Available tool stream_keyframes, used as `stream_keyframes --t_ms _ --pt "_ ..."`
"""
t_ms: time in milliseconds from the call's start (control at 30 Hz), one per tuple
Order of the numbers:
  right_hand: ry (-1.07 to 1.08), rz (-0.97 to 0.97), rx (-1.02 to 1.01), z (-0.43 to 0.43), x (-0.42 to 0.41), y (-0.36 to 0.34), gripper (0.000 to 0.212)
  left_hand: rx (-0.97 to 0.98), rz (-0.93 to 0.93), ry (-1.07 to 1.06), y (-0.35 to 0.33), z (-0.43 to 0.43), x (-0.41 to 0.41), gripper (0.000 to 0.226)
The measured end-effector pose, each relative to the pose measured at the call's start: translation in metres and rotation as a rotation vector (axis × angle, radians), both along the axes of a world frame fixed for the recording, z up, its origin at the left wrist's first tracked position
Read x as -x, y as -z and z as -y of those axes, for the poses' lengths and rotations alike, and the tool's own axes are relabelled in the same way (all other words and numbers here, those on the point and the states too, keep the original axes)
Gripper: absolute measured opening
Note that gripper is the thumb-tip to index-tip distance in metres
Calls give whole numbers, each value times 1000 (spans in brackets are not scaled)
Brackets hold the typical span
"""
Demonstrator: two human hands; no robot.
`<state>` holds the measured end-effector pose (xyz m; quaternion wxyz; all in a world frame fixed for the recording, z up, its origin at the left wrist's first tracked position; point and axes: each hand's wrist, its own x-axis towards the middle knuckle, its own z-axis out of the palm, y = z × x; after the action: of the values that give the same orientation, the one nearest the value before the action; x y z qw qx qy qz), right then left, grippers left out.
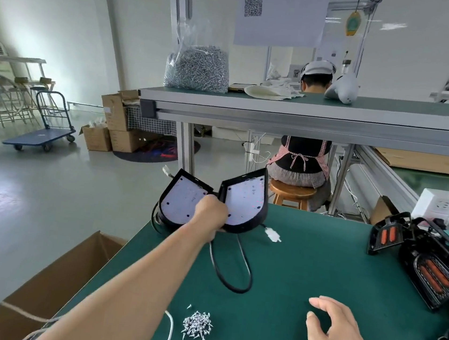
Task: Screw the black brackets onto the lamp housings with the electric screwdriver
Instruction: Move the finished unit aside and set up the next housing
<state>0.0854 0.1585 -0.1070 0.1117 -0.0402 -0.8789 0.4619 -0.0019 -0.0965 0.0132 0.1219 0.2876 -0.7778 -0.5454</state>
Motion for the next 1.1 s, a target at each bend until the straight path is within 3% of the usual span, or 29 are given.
stream_keyframes --t_ms 167,400,500,600,667,867,967,1100 --pt "153 -99 519 -8 5 4 21 -239 40 122 31 -65 -18 9" --pt "227 -153 676 -9 12 9 24 -389 110 101 77 -122 -58 20" --pt "113 -87 536 -11 14 12 38 -336 67 52 83 -127 -73 27" --pt "-18 -52 292 -9 11 4 40 -207 51 38 87 -124 -83 28" --pt "-60 -42 240 -10 11 3 40 -85 31 52 88 -122 -87 29" --pt "164 -102 604 -16 12 5 21 160 8 158 88 -130 -102 33" --pt "177 -119 755 -17 10 1 13 231 62 203 93 -134 -112 31" --pt "58 -106 703 -20 2 -6 39 331 120 256 99 -132 -119 21"
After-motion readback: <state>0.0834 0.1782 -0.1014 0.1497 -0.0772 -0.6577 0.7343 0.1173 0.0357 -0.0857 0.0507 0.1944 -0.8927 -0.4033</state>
